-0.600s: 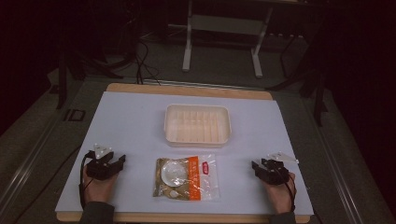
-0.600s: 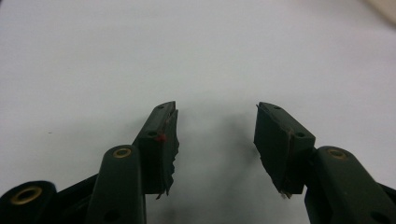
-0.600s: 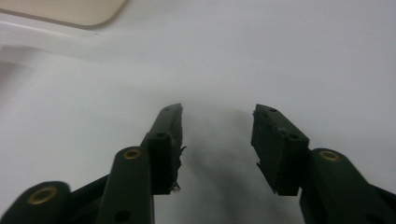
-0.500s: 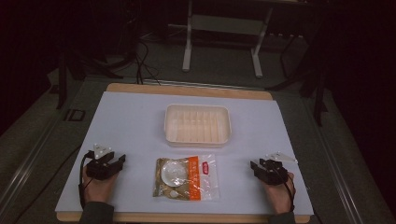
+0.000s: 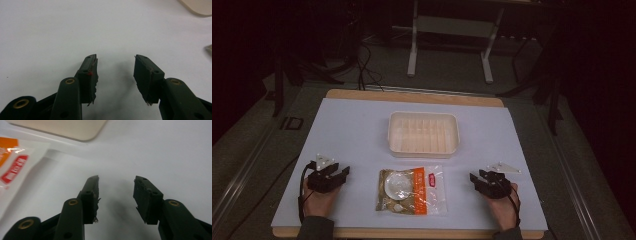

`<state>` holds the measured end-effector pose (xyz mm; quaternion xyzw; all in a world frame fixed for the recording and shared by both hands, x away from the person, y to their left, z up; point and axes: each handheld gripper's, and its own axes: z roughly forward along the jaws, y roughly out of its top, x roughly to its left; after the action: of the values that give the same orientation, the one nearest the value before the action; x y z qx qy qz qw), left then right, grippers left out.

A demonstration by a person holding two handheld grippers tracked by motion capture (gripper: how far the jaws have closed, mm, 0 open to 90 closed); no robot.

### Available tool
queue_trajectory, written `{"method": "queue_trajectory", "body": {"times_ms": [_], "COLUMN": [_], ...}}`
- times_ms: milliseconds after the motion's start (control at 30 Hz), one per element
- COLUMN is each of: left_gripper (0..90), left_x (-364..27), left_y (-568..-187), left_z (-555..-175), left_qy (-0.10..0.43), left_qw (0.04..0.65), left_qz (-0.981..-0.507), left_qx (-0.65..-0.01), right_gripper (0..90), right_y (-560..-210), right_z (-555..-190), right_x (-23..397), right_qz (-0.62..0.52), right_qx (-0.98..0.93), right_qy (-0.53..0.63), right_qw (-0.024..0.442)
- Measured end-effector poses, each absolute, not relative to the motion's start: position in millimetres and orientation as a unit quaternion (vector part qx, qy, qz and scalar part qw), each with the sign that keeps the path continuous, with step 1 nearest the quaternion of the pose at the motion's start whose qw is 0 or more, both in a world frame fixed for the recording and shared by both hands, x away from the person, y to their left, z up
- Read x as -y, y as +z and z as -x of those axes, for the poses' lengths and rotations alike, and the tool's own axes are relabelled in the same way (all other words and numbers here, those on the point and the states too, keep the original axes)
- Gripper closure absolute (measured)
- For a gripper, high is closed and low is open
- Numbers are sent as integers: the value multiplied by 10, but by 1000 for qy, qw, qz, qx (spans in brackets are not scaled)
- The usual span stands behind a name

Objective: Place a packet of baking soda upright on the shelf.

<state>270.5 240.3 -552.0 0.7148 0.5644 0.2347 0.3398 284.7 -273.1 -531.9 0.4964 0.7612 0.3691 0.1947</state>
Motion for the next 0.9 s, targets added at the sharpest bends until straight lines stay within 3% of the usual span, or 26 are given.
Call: {"method": "queue_trajectory", "body": {"times_ms": [667,900], "left_gripper": [516,512], "left_x": [-2379,-2378], "left_y": [-5527,-5527], "left_z": [-2714,-2712], "left_qy": [240,240], "left_qw": [327,327], "left_qz": [-719,-720], "left_qx": [-564,-563], "right_gripper": [373,351], "right_y": [-5260,-5286], "right_z": [-2815,-2832], "right_x": [2222,1966], "right_qz": [-437,-412], "right_qx": [-797,-812], "right_qy": [390,393], "right_qw": [145,129]}}
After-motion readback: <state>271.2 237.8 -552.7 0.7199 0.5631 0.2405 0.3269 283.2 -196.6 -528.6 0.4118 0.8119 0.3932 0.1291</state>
